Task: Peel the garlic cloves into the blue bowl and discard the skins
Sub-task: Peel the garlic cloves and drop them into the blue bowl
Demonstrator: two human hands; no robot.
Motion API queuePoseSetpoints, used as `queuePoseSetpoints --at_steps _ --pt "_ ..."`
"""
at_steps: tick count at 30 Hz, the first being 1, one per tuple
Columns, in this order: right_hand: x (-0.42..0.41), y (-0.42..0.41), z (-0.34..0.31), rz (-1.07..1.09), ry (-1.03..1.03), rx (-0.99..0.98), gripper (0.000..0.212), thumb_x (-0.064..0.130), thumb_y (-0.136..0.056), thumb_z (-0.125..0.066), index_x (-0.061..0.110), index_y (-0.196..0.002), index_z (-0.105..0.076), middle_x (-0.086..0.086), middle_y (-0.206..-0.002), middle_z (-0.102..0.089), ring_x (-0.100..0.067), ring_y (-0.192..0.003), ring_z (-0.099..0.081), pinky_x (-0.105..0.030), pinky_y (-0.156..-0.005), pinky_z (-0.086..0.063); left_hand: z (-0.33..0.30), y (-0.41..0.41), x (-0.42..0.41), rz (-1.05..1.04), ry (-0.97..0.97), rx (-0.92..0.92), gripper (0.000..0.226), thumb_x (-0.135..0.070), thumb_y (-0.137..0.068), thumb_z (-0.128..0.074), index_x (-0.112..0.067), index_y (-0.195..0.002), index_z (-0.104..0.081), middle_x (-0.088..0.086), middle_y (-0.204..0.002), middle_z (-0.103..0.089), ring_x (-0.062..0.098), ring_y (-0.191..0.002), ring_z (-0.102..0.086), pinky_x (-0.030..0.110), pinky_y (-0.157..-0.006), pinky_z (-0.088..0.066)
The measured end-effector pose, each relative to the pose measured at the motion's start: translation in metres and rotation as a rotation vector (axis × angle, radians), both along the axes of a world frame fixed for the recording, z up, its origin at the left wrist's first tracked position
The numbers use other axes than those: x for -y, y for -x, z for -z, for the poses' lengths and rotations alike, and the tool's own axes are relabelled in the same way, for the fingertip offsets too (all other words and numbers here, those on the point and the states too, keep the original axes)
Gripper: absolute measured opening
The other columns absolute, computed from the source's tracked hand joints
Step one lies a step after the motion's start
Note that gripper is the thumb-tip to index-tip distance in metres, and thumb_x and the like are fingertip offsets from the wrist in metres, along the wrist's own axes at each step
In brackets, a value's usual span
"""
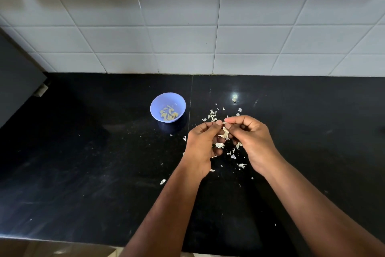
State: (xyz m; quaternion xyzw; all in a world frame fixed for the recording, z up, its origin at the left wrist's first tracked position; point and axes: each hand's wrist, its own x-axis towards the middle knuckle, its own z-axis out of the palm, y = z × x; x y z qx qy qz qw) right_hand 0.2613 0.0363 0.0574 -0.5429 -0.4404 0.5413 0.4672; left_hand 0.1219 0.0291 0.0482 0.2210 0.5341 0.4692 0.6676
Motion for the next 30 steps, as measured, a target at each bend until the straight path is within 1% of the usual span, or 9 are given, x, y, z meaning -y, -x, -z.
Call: queuePoseSetpoints --at_steps 2,6,11,17,21,24,26,28,30 --pt "0.001 0.002 -0.003 0.003 -0.002 -0.007 0.011 0.008 -0.093 -0.076 0.017 -0.099 -0.081 0.002 -0.080 -0.072 -0.013 -0.074 -0.061 -0.024 -0.062 -0.052 -0.001 0.003 0.001 0.005 0.003 0.027 0.013 -0.024 -0.101 -0.072 -0.011 -0.101 -0.074 0.001 -0.082 -0.070 0.011 -0.067 -0.062 0.026 -0.051 -0.042" --pt "0.002 0.005 -0.007 -0.023 0.002 0.008 0.012 0.009 -0.093 -0.076 0.016 -0.102 -0.082 0.000 -0.084 -0.076 -0.009 -0.073 -0.062 -0.025 -0.062 -0.051 -0.002 0.006 0.002 -0.010 0.006 0.060 0.008 -0.019 -0.099 -0.073 -0.012 -0.101 -0.076 0.001 -0.083 -0.070 0.011 -0.068 -0.061 0.025 -0.051 -0.043" --pt "0.002 0.008 -0.008 0.001 0.045 0.000 0.008 0.013 -0.092 -0.079 0.014 -0.099 -0.082 0.000 -0.079 -0.075 -0.011 -0.071 -0.063 -0.027 -0.059 -0.052 -0.001 0.010 0.004 -0.017 -0.030 0.052 0.009 -0.020 -0.101 -0.071 -0.012 -0.101 -0.075 -0.001 -0.083 -0.069 0.011 -0.071 -0.061 0.025 -0.051 -0.044" --pt "0.000 0.012 -0.008 -0.059 0.070 0.076 0.005 0.013 -0.093 -0.078 0.014 -0.094 -0.082 -0.003 -0.077 -0.074 -0.011 -0.069 -0.065 -0.029 -0.058 -0.052 0.005 0.012 0.005 -0.057 -0.039 -0.008 0.013 -0.021 -0.103 -0.069 -0.010 -0.105 -0.074 0.000 -0.084 -0.069 0.021 -0.085 -0.063 0.025 -0.051 -0.046" --pt "-0.003 0.015 -0.010 -0.038 0.041 0.193 0.010 0.012 -0.093 -0.074 0.017 -0.089 -0.081 -0.008 -0.078 -0.073 -0.006 -0.064 -0.065 -0.028 -0.062 -0.055 0.007 0.015 0.005 -0.047 -0.035 0.005 0.016 -0.024 -0.102 -0.070 -0.009 -0.105 -0.075 0.003 -0.087 -0.070 0.017 -0.079 -0.064 0.026 -0.050 -0.046" --pt "-0.006 0.017 -0.010 -0.038 0.007 0.299 0.009 0.018 -0.091 -0.075 0.022 -0.085 -0.081 0.002 -0.068 -0.070 -0.005 -0.061 -0.059 -0.027 -0.062 -0.052 0.006 0.016 0.005 -0.017 -0.045 -0.001 0.020 -0.025 -0.099 -0.075 -0.007 -0.105 -0.077 0.004 -0.086 -0.070 0.012 -0.071 -0.063 0.026 -0.049 -0.045" --pt "-0.007 0.017 -0.010 -0.048 0.010 0.354 0.008 0.023 -0.089 -0.078 0.023 -0.081 -0.080 0.006 -0.062 -0.063 -0.011 -0.060 -0.055 -0.033 -0.060 -0.050 0.006 0.016 0.005 -0.008 -0.046 -0.034 0.015 -0.019 -0.097 -0.077 -0.006 -0.105 -0.077 0.003 -0.086 -0.070 0.011 -0.070 -0.063 0.025 -0.050 -0.046" --pt "-0.009 0.018 -0.013 -0.054 0.064 0.324 0.010 0.021 -0.089 -0.075 0.018 -0.080 -0.079 0.005 -0.062 -0.064 -0.012 -0.061 -0.057 -0.033 -0.058 -0.050 0.009 0.016 0.005 0.002 -0.068 -0.025 0.011 -0.016 -0.097 -0.076 -0.006 -0.102 -0.077 0.003 -0.086 -0.070 0.011 -0.071 -0.063 0.025 -0.052 -0.046" --pt "-0.012 0.020 -0.016 -0.049 0.166 0.218 0.015 0.014 -0.091 -0.069 0.011 -0.078 -0.077 0.002 -0.063 -0.066 -0.011 -0.058 -0.059 -0.029 -0.053 -0.049 0.012 0.015 0.006 0.007 -0.115 0.003 0.010 -0.017 -0.099 -0.074 -0.007 -0.100 -0.076 0.007 -0.087 -0.070 0.015 -0.074 -0.061 0.026 -0.056 -0.046"
